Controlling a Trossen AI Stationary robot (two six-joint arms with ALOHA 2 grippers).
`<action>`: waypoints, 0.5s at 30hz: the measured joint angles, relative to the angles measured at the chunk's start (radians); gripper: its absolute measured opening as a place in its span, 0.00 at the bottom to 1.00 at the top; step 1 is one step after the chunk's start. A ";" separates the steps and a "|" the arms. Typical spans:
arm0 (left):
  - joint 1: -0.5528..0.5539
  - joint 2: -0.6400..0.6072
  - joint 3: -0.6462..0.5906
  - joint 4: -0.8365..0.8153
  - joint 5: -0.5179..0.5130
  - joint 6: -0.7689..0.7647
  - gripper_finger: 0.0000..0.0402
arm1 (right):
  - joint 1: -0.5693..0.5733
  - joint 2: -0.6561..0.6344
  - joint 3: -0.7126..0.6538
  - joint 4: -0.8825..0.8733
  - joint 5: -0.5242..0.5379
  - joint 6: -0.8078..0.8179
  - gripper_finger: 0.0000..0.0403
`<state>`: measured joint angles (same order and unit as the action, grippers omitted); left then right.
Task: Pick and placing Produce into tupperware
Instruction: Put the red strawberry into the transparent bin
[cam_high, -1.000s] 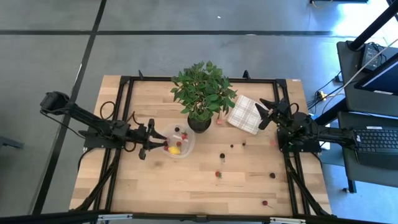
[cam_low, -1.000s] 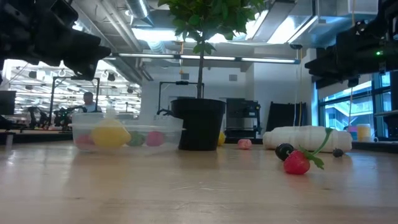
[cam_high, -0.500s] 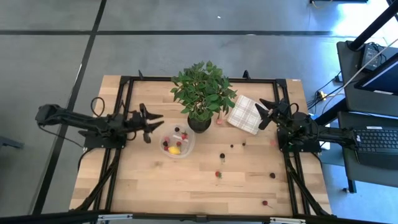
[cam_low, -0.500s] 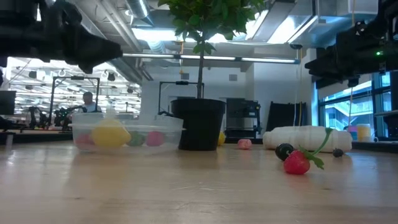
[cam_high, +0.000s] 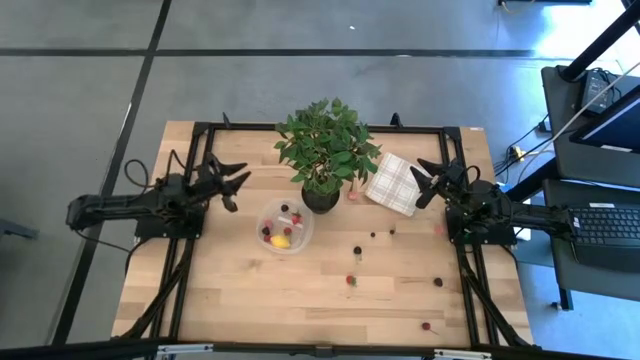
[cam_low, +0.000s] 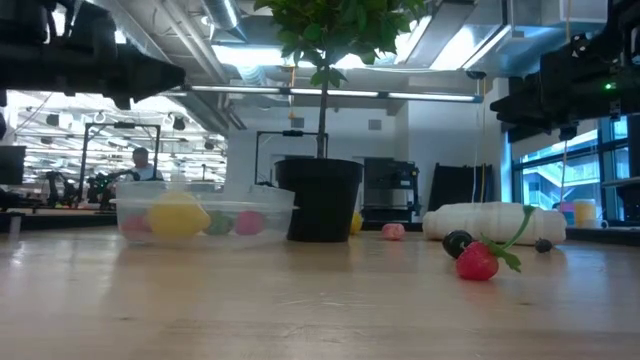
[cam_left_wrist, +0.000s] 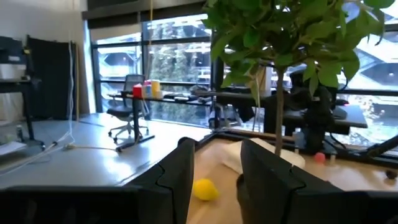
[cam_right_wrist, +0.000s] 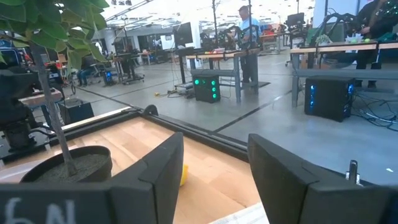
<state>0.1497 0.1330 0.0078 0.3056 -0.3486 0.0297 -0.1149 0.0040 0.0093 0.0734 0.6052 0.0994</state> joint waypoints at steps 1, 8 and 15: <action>0.005 -0.015 0.000 -0.022 -0.005 0.000 0.31 | 0.000 0.000 0.000 0.000 0.000 0.000 0.45; 0.018 -0.049 0.000 -0.129 -0.030 0.007 0.31 | 0.000 0.000 0.000 0.000 -0.012 0.006 0.45; 0.018 -0.049 0.000 -0.141 -0.031 0.007 0.31 | 0.001 0.001 0.000 0.087 -0.449 -0.103 0.45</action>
<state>0.1680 0.0837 0.0078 0.1649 -0.3801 0.0364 -0.1143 0.0048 0.0090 0.1602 0.1562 -0.0032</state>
